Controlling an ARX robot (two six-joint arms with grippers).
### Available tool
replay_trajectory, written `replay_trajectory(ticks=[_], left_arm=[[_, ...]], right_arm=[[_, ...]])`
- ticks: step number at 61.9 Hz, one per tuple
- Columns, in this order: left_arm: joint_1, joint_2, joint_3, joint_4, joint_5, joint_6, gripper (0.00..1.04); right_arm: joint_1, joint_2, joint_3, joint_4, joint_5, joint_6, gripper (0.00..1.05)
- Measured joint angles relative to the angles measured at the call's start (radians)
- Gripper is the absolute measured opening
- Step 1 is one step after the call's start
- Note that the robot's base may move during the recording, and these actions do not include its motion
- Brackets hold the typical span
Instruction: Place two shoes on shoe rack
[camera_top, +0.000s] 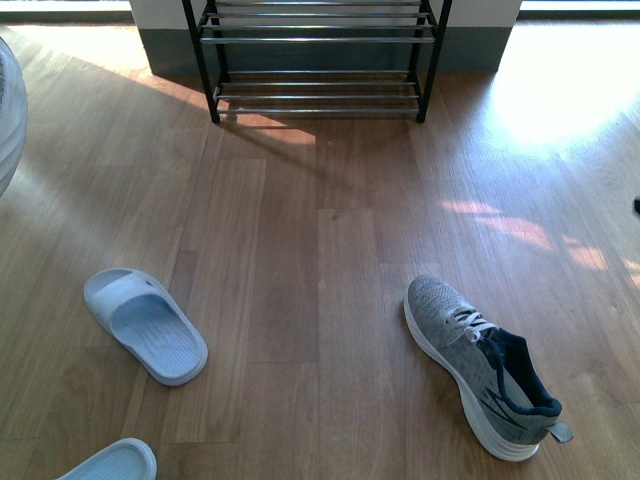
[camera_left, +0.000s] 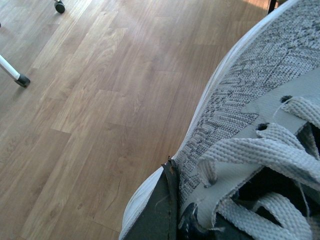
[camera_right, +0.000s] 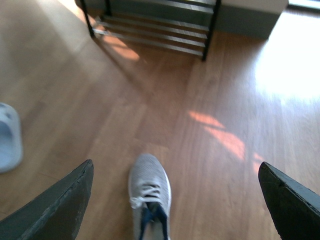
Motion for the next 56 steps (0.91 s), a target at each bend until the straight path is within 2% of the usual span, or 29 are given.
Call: replay_trajectory(ticks=[10,21,38,56], left_arm=[[0.0,0.0,0.0,0.0,0.0,0.0,0.02],[0.0,0.0,0.0,0.0,0.001,0.0,0.02],[0.0,0.0,0.0,0.0,0.001,0.0,0.02],[0.0,0.0,0.0,0.0,0.001,0.0,0.02]], right_arm=[[-0.051,0.353,0.11,0.053,-0.003,-0.051,0.96],[-0.058,0.597,0.209,0.091,0.004,-0.072,0.96],[-0.058,0.803,0.317,0.103,-0.019,-0.095,0.96],[-0.056,0.963,0.431,0.101,0.001,-0.125,0.96]])
